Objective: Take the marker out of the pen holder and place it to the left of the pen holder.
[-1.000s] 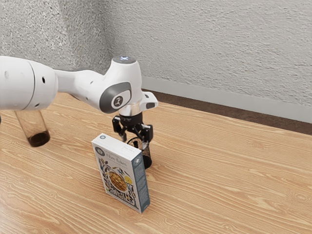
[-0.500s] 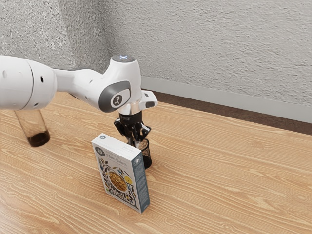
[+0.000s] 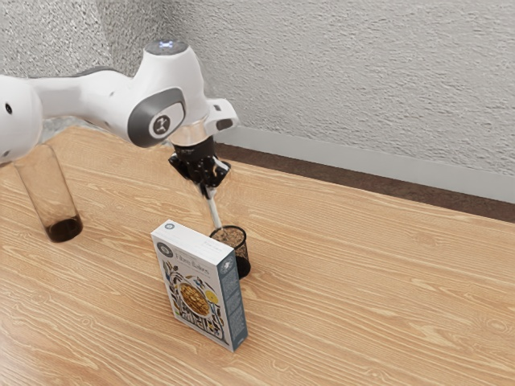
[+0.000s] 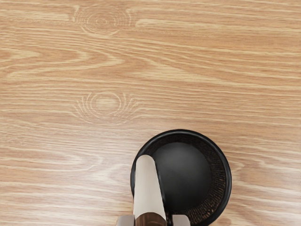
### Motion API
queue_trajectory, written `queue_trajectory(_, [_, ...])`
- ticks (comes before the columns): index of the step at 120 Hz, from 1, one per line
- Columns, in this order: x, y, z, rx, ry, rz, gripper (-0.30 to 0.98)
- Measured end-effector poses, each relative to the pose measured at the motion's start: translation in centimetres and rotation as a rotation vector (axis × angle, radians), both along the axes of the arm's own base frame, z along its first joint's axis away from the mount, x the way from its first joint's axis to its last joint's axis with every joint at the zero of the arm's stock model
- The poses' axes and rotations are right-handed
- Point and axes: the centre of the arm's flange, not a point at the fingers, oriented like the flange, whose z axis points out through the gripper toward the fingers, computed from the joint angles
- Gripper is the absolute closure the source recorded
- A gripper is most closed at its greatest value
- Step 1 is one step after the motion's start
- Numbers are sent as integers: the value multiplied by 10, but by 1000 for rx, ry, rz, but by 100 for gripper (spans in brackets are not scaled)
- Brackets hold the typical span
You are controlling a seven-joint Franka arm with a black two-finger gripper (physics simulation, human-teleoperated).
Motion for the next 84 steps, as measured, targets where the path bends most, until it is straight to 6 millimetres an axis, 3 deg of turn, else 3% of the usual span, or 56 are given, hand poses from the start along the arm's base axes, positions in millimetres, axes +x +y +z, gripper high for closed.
queue_trajectory(10, [3,10,48,32,-91,-8,71])
queue_trajectory(20, [23,30,56,69,-119,4,71])
queue_trajectory(31, [53,84,33,94,-97,65,71])
queue_trajectory(39, [68,105,9,96,-86,74,71])
queue_trajectory(84, [107,118,-62,104,-228,-82,71])
